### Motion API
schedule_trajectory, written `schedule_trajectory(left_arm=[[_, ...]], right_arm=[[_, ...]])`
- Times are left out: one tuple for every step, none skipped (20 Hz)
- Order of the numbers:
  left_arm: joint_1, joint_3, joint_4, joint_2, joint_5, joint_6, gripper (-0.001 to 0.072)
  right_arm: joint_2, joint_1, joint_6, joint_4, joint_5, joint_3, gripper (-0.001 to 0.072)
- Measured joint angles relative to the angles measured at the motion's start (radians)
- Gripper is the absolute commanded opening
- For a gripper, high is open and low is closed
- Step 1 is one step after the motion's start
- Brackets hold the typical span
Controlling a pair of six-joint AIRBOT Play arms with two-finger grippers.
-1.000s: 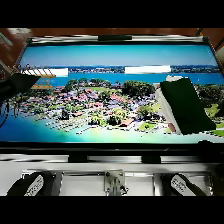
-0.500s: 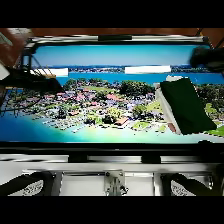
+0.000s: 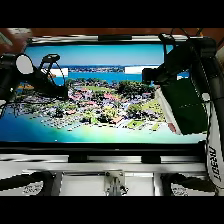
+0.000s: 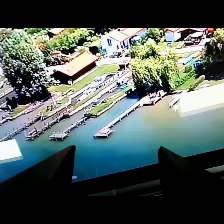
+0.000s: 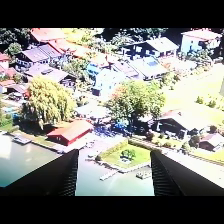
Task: Fold the shirts.
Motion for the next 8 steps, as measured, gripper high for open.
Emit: schedule_trajectory(left_arm=[[0.000,0.001,0.002,-0.002,0.000,-0.003,0.0606],[-0.001,0.002,0.005,-0.004,0.002,-0.003,0.0606],[-0.001,0.002,0.007,-0.006,0.004,-0.005,0.0606],[-0.002,0.003,0.009,-0.007,0.009,-0.006,0.0606],[-0.002,0.003,0.011,-0.010,0.010,-0.006,0.0606],[-0.002,0.003,0.011,-0.012,0.013,-0.006,0.0606],[-0.002,0.003,0.011,-0.013,0.015,-0.006,0.0606],[-0.002,0.003,0.011,-0.014,0.016,-0.006,0.0606]], right_arm=[[-0.003,0.004,0.000,0.005,0.002,0.000,0.0555],[-0.005,0.005,0.000,0.008,0.008,0.000,0.0555],[-0.006,0.006,0.000,0.010,0.010,0.000,0.0555],[-0.008,0.007,0.001,0.011,0.017,0.000,0.0555],[-0.009,0.007,0.001,0.013,0.026,0.000,0.0555],[-0.009,0.008,0.002,0.014,0.029,0.000,0.0555],[-0.010,0.009,0.002,0.016,0.038,0.000,0.0555],[-0.010,0.009,0.002,0.018,0.045,0.000,0.0555]])
